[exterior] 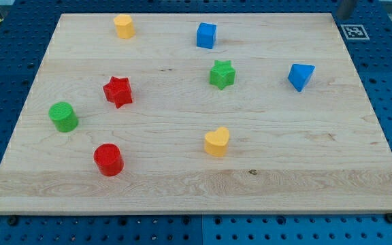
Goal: Move the blue cube towards the center of the board
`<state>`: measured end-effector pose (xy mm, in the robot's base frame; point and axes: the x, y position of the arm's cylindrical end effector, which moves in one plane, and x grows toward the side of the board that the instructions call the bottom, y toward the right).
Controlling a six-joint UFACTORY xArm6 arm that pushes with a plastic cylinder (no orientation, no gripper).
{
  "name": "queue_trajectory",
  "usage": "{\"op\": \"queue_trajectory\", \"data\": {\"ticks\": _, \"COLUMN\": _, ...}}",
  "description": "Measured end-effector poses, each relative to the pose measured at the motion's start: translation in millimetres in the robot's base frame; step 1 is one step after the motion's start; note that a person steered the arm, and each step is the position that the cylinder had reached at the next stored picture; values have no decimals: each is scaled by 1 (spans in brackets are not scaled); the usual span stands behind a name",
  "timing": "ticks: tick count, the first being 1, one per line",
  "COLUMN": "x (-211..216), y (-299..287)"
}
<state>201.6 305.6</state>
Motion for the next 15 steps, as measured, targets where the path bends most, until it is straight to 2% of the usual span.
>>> {"op": "queue_trajectory", "data": {"ticks": 3, "x": 0, "y": -123}}
{"op": "queue_trajectory", "data": {"ticks": 5, "x": 3, "y": -183}}
{"op": "queue_trajectory", "data": {"ticks": 8, "x": 38, "y": -258}}
{"op": "queue_trajectory", "data": {"ticks": 11, "x": 61, "y": -317}}
{"op": "queue_trajectory", "data": {"ticks": 12, "x": 87, "y": -318}}
{"op": "queue_trajectory", "data": {"ticks": 13, "x": 96, "y": -318}}
{"op": "queue_trajectory", "data": {"ticks": 15, "x": 82, "y": -310}}
